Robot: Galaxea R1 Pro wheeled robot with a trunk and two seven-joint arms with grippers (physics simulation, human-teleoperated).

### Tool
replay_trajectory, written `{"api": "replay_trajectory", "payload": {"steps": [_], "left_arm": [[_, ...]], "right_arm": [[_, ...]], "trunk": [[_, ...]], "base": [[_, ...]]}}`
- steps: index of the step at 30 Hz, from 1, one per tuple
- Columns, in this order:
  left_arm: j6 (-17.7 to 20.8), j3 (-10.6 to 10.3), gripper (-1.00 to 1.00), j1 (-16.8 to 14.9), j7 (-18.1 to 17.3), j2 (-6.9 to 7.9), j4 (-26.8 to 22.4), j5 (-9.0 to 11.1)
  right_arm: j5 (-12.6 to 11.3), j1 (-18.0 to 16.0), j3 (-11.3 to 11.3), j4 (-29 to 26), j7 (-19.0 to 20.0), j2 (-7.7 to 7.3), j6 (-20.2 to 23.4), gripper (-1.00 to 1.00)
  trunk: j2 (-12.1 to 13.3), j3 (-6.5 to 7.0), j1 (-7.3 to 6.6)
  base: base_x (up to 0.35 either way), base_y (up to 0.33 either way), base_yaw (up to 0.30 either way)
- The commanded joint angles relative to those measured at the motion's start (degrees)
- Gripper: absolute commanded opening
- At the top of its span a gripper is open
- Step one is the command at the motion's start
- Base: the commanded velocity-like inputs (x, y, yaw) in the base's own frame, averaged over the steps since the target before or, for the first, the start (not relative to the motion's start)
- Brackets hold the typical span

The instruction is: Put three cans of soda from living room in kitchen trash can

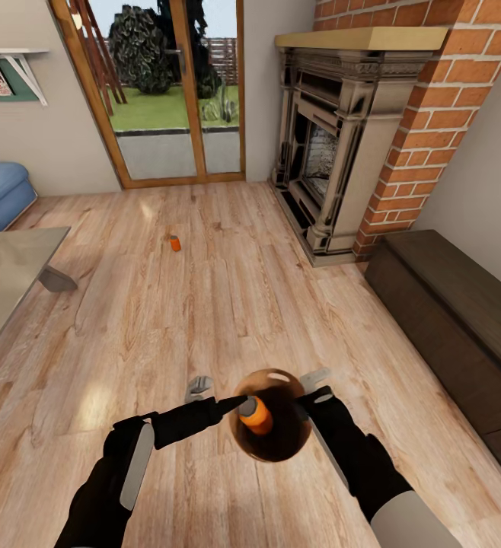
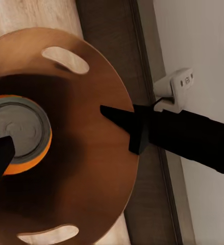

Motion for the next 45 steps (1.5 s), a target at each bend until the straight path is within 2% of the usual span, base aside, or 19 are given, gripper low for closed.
{"api": "replay_trajectory", "payload": {"steps": [1, 24, 29, 32, 34, 38, 40, 43, 45], "left_arm": [[0.0, 0.03, 1.0, 0.0, 0.0, 0.02, 0.01, 0.01], [0.0, 0.62, 1.0, 0.0, -0.25, 0.39, 0.01, 0.01], [0.0, 0.85, 1.0, 0.0, -0.36, 0.49, 0.0, -0.04], [0.0, 0.91, 1.0, 0.0, -0.41, 0.51, 0.0, -0.06], [0.0, 0.94, 1.0, 0.0, -0.42, 0.83, 0.0, -0.07], [0.0, 0.98, 1.0, 0.0, -0.67, 3.18, 0.0, -0.01], [0.0, 1.03, 1.0, 0.0, -0.73, 3.52, 0.0, 0.0], [0.0, 1.86, 1.0, 0.0, -0.77, 3.92, 0.04, -0.02], [-0.04, 2.8, 1.0, 0.0, -0.66, 4.98, 0.19, -0.06]], "right_arm": [[-0.6, -0.01, 0.2, -0.03, 0.19, 0.01, -0.07, -1.0], [-1.18, -0.01, 0.27, -0.71, 1.07, -0.07, -0.14, -1.0], [-1.28, -0.04, 0.07, -0.73, 7.9, -0.42, -0.15, -1.0], [-1.24, -0.07, 0.02, -0.73, 10.04, -0.58, -0.15, -1.0], [-1.26, -0.06, 0.02, -0.73, 10.77, -0.64, -0.15, -1.0], [-1.3, -0.08, 0.01, -0.73, 11.5, -0.65, -0.15, -1.0], [-1.3, -0.08, 0.01, -0.73, 11.53, -0.63, -0.15, -1.0], [-1.3, -0.06, 0.01, -0.73, 11.69, -0.61, -0.15, -1.0], [-1.3, -0.07, 0.01, -0.73, 11.7, -0.63, -0.15, -1.0]], "trunk": [[0.0, 0.01, 0.0], [0.0, 0.01, 0.0], [0.0, 0.01, 0.0], [0.0, 0.01, 0.0], [0.0, 0.01, 0.0], [0.0, 0.01, 0.0], [0.0, 0.01, 0.0], [0.0, 0.01, 0.0], [0.0, 0.01, 0.0]], "base": [[0.0, 0.0, 0.0], [0.0, 0.0, 0.0], [0.0, 0.0, 0.0], [0.0, 0.0, 0.0], [0.0, 0.0, 0.0], [0.0, 0.0, 0.0], [0.0, 0.0, 0.0], [0.0, 0.0, 0.0], [0.0, 0.0, 0.0]]}}
